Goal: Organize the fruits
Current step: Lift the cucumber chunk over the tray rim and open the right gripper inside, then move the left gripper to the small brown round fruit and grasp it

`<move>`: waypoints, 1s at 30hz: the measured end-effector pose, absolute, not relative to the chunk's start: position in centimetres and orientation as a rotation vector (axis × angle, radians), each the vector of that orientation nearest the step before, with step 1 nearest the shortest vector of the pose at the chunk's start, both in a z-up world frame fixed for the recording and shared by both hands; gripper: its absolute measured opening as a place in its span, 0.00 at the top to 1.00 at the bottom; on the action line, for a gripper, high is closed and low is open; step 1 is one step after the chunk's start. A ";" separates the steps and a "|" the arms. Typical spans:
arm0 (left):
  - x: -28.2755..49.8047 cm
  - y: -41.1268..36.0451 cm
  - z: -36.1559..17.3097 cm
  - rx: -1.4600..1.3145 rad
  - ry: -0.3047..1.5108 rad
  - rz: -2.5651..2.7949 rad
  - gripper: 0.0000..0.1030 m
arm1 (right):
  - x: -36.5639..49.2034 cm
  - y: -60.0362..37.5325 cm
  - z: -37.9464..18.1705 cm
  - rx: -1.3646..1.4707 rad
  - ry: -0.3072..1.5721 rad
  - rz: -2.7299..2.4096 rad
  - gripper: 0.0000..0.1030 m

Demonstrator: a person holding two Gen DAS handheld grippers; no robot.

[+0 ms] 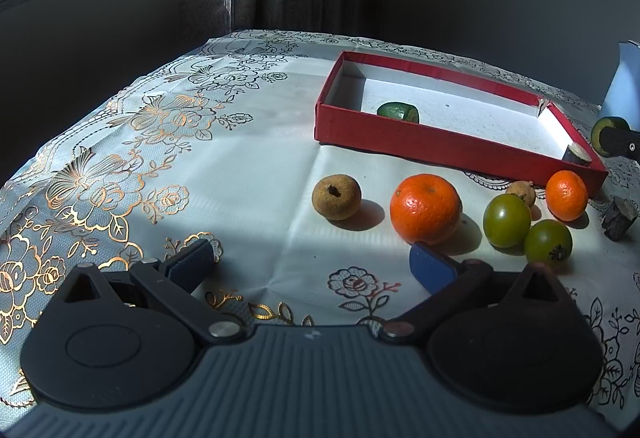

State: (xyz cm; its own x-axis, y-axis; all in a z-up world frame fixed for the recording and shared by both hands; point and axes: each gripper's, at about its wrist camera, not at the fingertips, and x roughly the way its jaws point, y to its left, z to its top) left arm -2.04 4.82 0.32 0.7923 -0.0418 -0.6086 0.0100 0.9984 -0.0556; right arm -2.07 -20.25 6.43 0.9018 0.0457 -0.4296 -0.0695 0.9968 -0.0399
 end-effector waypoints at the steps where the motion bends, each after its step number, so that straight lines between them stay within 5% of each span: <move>1: -2.1 4.8 0.3 -0.050 0.656 -0.028 0.00 | -1.2 -20.2 6.9 -0.066 0.429 0.060 0.71; 14: -2.0 4.9 0.3 -0.047 0.657 -0.027 0.00 | 5.5 -22.1 4.3 0.035 0.570 0.071 0.69; 16: -2.0 4.9 0.3 -0.048 0.657 -0.028 0.00 | 3.5 -22.9 4.7 0.054 0.544 0.069 0.54; 18: -2.0 4.9 0.3 -0.048 0.657 -0.027 0.00 | 1.1 -23.6 4.8 0.051 0.506 0.049 0.18; 30: -2.8 6.8 0.6 -0.147 0.607 -0.085 0.00 | -8.0 -28.2 3.6 0.146 0.307 -0.041 0.09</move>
State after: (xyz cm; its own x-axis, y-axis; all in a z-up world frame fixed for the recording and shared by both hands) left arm -2.81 6.77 0.56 0.8182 -0.1223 -0.5618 0.0360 0.9861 -0.1622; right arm -8.02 -28.15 3.59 0.9525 -0.0180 -0.3041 0.0625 0.9886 0.1373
